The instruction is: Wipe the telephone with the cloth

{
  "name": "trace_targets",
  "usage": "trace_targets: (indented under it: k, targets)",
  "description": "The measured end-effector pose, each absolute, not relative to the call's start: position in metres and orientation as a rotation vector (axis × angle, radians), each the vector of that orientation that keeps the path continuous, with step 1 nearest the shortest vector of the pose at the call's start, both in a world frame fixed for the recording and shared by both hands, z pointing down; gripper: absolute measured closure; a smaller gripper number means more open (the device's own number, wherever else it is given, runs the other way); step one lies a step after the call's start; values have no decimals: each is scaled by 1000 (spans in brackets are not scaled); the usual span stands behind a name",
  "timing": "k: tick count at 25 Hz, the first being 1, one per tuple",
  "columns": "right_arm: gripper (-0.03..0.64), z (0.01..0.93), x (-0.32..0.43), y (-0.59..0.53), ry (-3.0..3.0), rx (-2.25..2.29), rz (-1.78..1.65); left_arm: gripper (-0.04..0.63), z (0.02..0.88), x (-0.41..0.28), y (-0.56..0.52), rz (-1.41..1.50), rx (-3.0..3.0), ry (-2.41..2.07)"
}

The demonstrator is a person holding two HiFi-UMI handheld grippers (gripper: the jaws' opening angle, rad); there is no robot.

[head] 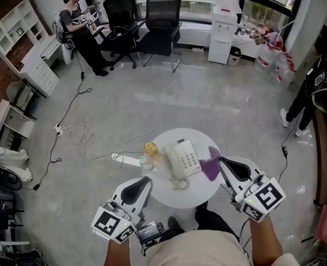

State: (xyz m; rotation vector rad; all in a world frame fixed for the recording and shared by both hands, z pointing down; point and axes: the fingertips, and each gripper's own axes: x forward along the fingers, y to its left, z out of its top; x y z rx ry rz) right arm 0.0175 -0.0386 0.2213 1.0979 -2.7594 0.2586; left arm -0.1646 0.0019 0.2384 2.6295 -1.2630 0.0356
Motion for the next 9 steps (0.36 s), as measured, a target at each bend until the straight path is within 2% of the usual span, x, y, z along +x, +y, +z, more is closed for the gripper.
trace_targets:
  k: [9]
  targets:
    - [626, 201, 2, 6, -2750, 1104, 198, 568, 218, -194, 40, -2, 2643, -1308]
